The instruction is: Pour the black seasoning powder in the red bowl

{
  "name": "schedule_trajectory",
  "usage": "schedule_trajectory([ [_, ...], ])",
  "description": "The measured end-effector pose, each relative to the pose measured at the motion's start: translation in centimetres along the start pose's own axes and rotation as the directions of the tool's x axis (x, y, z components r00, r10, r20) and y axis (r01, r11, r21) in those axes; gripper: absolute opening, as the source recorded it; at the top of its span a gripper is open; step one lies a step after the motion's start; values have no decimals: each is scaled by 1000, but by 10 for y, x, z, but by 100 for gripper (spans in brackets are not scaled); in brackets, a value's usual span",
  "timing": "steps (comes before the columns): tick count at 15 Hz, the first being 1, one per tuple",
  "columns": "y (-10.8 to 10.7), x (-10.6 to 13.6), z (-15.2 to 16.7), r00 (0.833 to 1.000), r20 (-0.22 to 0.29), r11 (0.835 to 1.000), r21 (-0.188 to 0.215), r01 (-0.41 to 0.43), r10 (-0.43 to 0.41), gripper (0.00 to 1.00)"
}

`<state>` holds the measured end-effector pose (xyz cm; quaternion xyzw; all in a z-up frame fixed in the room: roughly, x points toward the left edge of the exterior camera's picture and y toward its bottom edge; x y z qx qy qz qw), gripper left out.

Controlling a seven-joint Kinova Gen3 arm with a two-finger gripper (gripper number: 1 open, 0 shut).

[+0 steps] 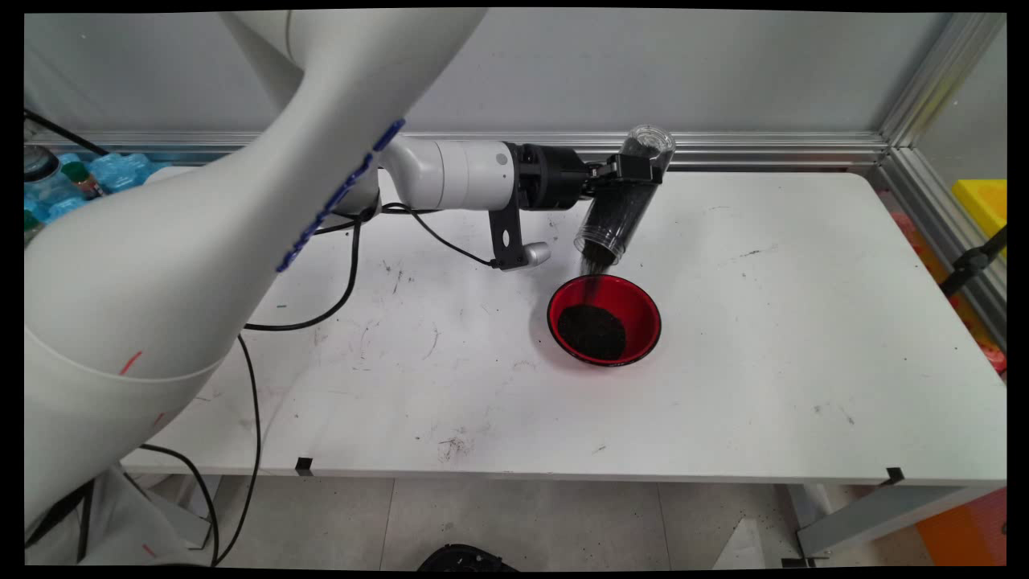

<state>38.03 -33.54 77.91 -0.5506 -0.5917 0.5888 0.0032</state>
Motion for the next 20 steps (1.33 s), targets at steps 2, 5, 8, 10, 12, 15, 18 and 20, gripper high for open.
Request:
schedule_trajectory([
  [2, 0, 0, 0, 1000, -1, 1000, -1, 8, -8, 0],
  [5, 0, 1, 1, 1000, 0, 1000, -2, 29, -29, 0],
  [8, 0, 1, 2, 998, -2, 998, -1, 60, -60, 0],
  [10, 0, 0, 2, 996, -4, 996, -1, 89, -89, 0],
  [12, 0, 0, 2, 991, -8, 991, -4, 131, -131, 0],
  [15, 1, -1, 1, 980, -15, 980, -12, 199, -199, 0],
  [18, 1, -3, -1, 966, -23, 966, -20, 258, -259, 0],
  [20, 2, -4, -3, 955, -29, 955, -26, 296, -296, 0],
])
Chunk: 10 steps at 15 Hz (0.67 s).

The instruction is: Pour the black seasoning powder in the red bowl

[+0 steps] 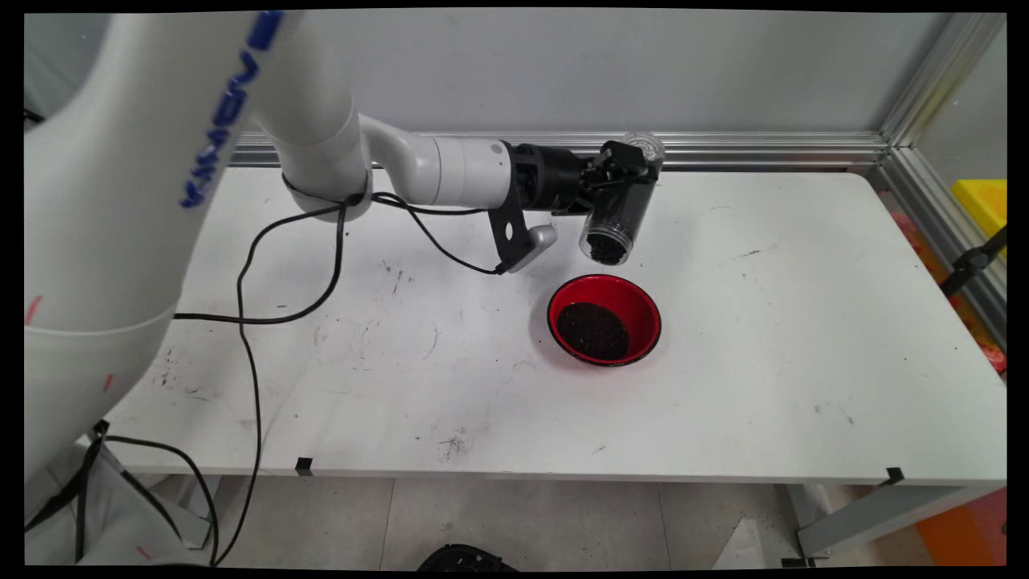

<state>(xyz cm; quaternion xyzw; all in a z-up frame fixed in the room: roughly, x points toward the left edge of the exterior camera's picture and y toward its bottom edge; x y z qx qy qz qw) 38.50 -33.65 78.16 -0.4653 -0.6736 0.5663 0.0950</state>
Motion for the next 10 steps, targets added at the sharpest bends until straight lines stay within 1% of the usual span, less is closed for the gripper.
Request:
schedule_trajectory([
  [3, 0, -1, -3, 999, -11, 999, -8, 53, -53, 0],
  [6, -2, -4, -7, 992, -24, 992, -22, 127, -128, 0],
  [8, -4, -7, -9, 982, -28, 982, -32, 184, -185, 0],
  [10, -7, -12, -12, 970, -29, 970, -43, 241, -242, 0],
])
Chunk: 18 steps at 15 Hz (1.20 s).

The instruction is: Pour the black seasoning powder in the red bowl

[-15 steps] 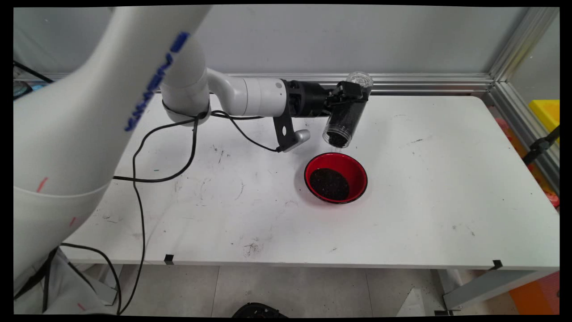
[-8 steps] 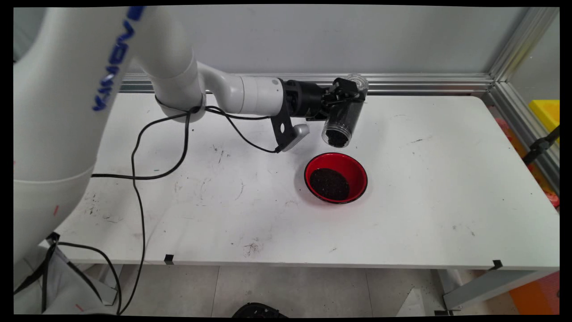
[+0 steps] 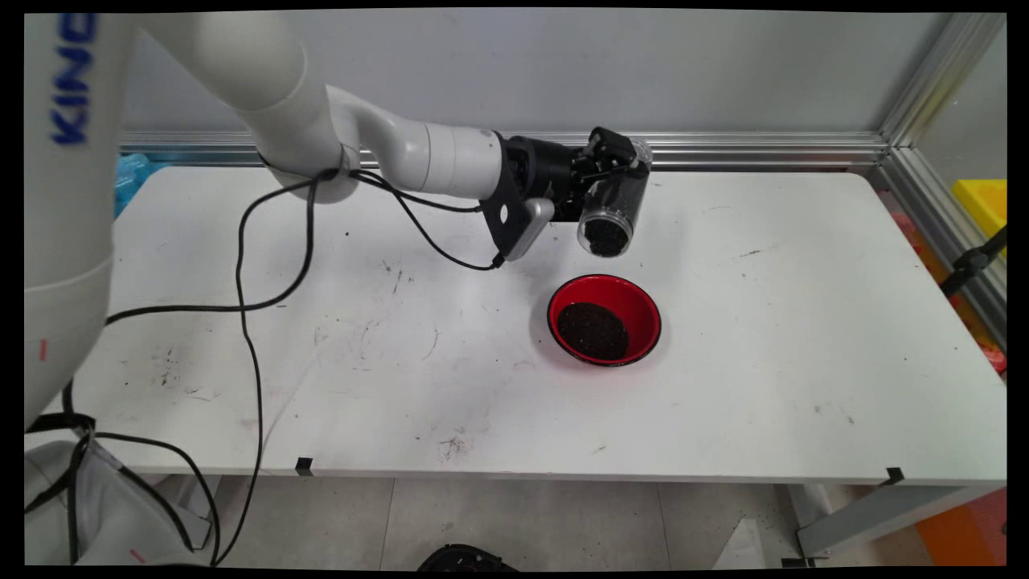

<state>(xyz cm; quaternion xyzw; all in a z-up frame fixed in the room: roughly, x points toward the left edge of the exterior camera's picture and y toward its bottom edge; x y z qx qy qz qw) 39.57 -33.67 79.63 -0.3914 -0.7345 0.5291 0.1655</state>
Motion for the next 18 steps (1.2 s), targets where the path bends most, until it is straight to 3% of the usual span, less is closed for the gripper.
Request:
schedule_trajectory([
  [5, -8, -8, -8, 992, -18, 991, -35, 128, -128, 0],
  [8, -15, -13, -13, 977, -35, 977, -58, 206, -209, 0],
  [18, -37, -38, -28, 891, -50, 889, -113, 444, -451, 0],
])
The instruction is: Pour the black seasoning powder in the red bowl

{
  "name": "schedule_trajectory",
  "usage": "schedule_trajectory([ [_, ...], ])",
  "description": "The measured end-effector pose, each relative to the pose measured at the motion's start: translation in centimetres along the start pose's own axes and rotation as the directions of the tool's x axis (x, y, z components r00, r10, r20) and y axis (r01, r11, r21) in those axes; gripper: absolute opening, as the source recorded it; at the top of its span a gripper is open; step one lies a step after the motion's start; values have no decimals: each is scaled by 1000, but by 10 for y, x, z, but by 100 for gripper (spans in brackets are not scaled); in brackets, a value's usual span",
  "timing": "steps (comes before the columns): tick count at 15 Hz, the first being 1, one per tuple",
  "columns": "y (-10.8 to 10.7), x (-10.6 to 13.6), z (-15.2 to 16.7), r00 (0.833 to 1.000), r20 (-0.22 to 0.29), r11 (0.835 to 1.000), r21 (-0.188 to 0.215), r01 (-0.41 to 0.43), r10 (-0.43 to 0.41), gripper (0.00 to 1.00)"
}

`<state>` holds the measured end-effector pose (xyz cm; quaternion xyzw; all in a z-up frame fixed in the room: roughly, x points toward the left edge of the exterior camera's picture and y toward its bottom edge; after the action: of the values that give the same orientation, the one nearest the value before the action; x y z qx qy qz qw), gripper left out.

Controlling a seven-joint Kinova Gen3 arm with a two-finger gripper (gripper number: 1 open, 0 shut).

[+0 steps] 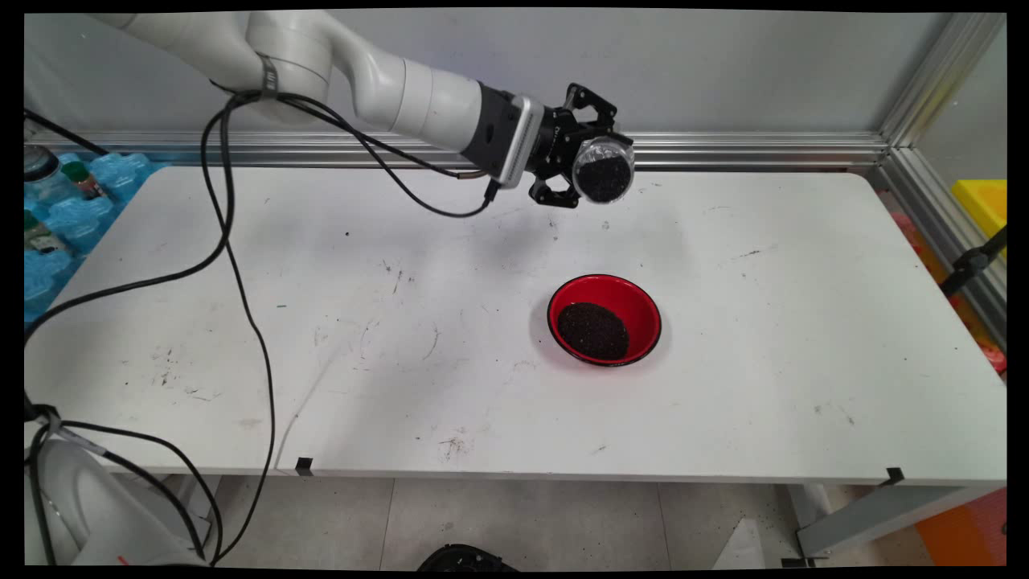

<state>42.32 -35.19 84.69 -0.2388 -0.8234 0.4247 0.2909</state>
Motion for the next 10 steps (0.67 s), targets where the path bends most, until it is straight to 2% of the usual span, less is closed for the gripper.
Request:
schedule_trajectory([
  [2, -1, -4, -4, 999, 16, 999, -17, 39, -38, 0],
  [3, -2, -4, -7, 997, 11, 997, -9, 79, -79, 0],
  [4, -8, 0, -11, 990, -35, 990, 23, 139, -138, 0],
  [5, -15, 7, -16, 978, -105, 981, 54, 185, -179, 0],
  [6, -26, 17, -24, 954, -202, 966, 86, 243, -222, 0],
  [8, -42, 29, -38, 906, -329, 942, 111, 316, -265, 0],
  [9, -47, 31, -44, 890, -359, 935, 109, 338, -280, 0],
  [10, -48, 31, -46, 884, -366, 932, 102, 349, -291, 0],
])
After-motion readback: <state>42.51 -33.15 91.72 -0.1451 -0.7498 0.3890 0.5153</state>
